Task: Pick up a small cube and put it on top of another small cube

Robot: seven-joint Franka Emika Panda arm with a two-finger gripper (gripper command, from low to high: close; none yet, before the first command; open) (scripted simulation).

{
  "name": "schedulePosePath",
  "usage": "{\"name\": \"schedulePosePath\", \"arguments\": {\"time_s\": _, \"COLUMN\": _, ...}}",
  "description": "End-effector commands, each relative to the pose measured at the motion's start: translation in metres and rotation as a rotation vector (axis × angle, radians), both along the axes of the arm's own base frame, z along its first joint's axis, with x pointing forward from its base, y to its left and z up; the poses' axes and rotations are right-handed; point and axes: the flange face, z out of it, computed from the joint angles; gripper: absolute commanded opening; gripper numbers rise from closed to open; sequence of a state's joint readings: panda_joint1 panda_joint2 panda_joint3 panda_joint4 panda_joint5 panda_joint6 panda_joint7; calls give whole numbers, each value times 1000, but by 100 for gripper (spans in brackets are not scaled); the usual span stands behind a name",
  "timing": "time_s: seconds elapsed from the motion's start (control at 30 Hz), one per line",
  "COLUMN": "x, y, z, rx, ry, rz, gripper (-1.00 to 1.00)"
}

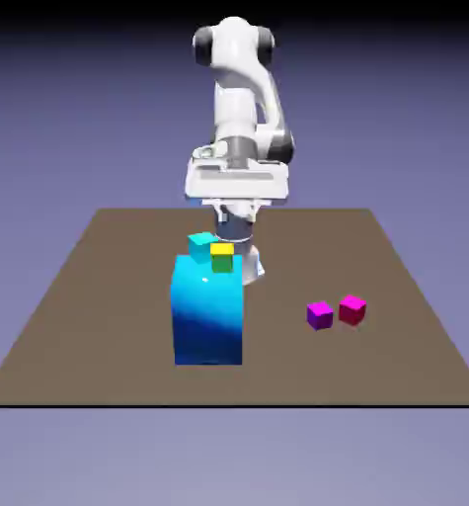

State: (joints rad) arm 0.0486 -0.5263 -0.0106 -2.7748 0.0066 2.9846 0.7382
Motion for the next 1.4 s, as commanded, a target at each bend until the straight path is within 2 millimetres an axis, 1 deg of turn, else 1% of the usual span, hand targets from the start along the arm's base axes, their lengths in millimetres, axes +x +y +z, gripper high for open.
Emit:
{"name": "schedulePosePath", "arguments": {"time_s": 0.0, "x": 9, "y": 9, "z": -6, "rx": 4, "ry": 51, "rz": 21, "gripper": 0}}
{"name": "schedulePosePath", "arguments": {"time_s": 0.17, "x": 44, "y": 59, "z": -44, "rx": 3, "ry": 306, "rz": 129, "gripper": 0}}
{"name": "schedulePosePath", "arguments": {"time_s": 0.3, "x": 62, "y": 104, "z": -78, "rx": -25, "ry": 509, "rz": 213, "gripper": 0}}
{"name": "schedulePosePath", "arguments": {"time_s": 0.43, "x": 70, "y": 153, "z": -115, "rx": -76, "ry": 708, "rz": 293, "gripper": 0}}
{"name": "schedulePosePath", "arguments": {"time_s": 0.6, "x": 65, "y": 214, "z": -164, "rx": -171, "ry": 948, "rz": 382, "gripper": 0}}
{"name": "schedulePosePath", "arguments": {"time_s": 0.73, "x": 51, "y": 261, "z": -203, "rx": -273, "ry": 1131, "rz": 441, "gripper": 0}}
{"name": "schedulePosePath", "arguments": {"time_s": 0.87, "x": 27, "y": 305, "z": -242, "rx": -395, "ry": 1303, "rz": 487, "gripper": 0}}
{"name": "schedulePosePath", "arguments": {"time_s": 1.0, "x": -5, "y": 345, "z": -279, "rx": -538, "ry": 1462, "rz": 517, "gripper": 0}}
{"name": "schedulePosePath", "arguments": {"time_s": 1.17, "x": -55, "y": 388, "z": -323, "rx": -743, "ry": 1640, "rz": 529, "gripper": 0}}
{"name": "schedulePosePath", "arguments": {"time_s": 1.23, "x": -77, "y": 402, "z": -339, "rx": -833, "ry": 1702, "rz": 524, "gripper": 0}}
{"name": "schedulePosePath", "arguments": {"time_s": 1.27, "x": -81, "y": 404, "z": -342, "rx": -848, "ry": 1712, "rz": 522, "gripper": 0}}
{"name": "schedulePosePath", "arguments": {"time_s": 1.3, "x": -81, "y": 404, "z": -342, "rx": -848, "ry": 1712, "rz": 522, "gripper": 0}}
{"name": "schedulePosePath", "arguments": {"time_s": 1.37, "x": -93, "y": 390, "z": -360, "rx": -847, "ry": 1713, "rz": 524, "gripper": 0}}
